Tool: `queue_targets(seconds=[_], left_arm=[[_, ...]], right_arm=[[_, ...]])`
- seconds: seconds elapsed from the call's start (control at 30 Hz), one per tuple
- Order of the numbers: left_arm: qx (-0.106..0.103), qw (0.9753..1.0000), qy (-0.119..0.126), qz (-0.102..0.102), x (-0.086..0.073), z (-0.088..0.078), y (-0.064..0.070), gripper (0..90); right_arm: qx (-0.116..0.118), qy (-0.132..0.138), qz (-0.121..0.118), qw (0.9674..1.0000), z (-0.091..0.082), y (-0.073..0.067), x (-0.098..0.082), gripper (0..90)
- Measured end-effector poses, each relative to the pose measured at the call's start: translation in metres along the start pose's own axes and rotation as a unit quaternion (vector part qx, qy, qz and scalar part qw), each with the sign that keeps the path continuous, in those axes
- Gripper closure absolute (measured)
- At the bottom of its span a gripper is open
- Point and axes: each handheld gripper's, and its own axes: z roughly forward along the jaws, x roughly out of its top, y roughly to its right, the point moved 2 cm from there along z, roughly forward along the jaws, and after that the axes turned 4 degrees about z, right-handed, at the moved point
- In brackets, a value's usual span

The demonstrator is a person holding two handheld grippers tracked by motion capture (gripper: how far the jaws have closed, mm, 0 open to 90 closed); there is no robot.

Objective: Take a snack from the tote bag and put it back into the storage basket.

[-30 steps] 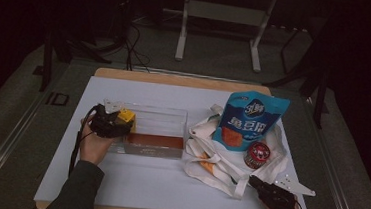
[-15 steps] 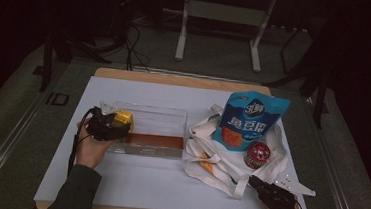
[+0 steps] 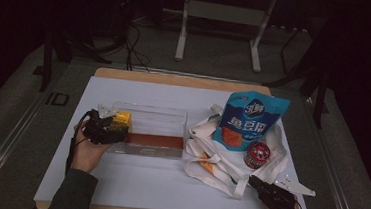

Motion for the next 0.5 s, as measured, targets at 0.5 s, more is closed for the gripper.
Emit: queue_targets(seconds=[0.5], left_arm=[[0.001, 0.9989, 0.046, 0.006, 0.002, -0.021, -0.010, 27.6]], right_arm=[[-0.001, -0.001, -0.001, 1.0000, 0.000, -0.001, 0.000, 82.7]])
